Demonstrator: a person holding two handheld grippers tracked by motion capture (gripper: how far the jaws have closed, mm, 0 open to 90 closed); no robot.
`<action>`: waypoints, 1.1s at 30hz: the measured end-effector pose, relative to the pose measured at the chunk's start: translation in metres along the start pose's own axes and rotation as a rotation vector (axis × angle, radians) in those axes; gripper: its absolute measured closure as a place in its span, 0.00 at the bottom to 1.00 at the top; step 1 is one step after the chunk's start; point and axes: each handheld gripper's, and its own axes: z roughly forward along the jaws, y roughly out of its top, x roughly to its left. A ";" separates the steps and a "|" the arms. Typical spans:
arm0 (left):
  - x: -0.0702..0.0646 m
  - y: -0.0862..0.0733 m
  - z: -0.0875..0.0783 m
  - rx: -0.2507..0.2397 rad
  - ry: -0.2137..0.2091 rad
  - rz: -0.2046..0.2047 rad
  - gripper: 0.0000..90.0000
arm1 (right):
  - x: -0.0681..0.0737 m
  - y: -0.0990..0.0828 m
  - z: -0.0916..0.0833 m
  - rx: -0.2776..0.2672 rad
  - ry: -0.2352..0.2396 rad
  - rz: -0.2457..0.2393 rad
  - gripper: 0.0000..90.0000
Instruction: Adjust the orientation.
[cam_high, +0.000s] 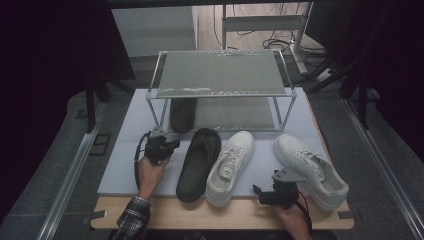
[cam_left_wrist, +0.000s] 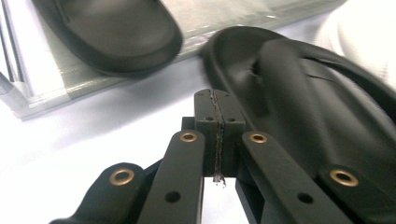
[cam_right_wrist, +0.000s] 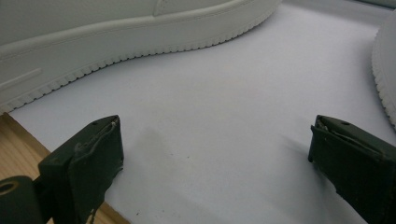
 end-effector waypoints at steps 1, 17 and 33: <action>-0.002 0.000 -0.003 -0.003 -0.010 0.001 0.99 | 0.000 0.000 0.000 0.000 0.000 0.000 0.04; -0.044 -0.024 -0.035 -0.009 -0.071 0.083 0.99 | 0.000 0.000 0.000 0.001 0.000 -0.001 0.04; -0.059 -0.039 -0.017 0.025 -0.090 0.119 0.99 | 0.000 0.000 0.000 0.001 0.000 -0.001 0.04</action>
